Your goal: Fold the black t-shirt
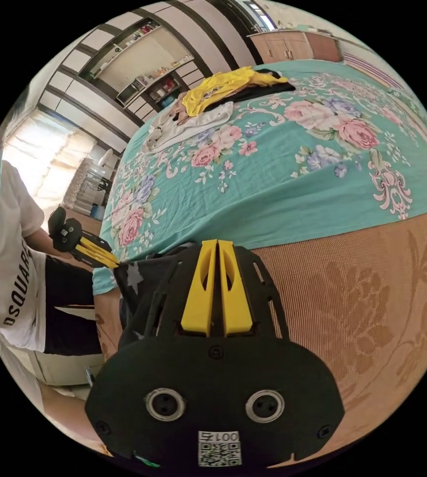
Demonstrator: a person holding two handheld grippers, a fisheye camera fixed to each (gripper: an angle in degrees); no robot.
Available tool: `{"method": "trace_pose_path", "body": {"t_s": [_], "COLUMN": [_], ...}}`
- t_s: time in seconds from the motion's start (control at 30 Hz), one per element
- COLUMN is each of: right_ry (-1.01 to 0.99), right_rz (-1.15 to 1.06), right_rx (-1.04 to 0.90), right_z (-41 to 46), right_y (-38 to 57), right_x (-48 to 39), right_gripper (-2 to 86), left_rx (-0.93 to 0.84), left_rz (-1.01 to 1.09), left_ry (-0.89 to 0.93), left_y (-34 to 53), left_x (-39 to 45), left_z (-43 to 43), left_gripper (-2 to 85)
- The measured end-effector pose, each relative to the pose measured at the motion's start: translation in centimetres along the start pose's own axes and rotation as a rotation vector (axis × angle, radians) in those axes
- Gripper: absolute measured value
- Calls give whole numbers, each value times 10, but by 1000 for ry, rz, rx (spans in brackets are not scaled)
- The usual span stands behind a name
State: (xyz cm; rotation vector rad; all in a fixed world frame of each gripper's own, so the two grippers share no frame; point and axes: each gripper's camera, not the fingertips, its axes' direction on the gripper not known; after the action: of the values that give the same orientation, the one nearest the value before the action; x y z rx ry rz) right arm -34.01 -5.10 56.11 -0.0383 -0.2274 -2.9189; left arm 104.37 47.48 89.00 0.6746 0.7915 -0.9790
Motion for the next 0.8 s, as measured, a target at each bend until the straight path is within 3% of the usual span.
{"method": "trace_pose_path", "body": {"t_s": [0.27,0.53,0.7,0.8], "right_ry": [44,265,253,257], "right_rz": [6,236,383,408], "right_rx": [-79,162,-33,-38], "right_z": [38,-47,-8,18], "right_y": [7,116,180,195], "right_x": [11,-16,0,12], "right_gripper": [11,32,48,21], "left_rx": [-20,-30,-47,-63], "left_rz": [-30,-86,-51,-39], "left_ry": [54,116,83,77], "left_y": [6,2,-4,-9], "left_x": [-18,-47,-49,-54], "left_z": [0,-3,-6,-6], "left_gripper": [-9,-9,-9,-8]}}
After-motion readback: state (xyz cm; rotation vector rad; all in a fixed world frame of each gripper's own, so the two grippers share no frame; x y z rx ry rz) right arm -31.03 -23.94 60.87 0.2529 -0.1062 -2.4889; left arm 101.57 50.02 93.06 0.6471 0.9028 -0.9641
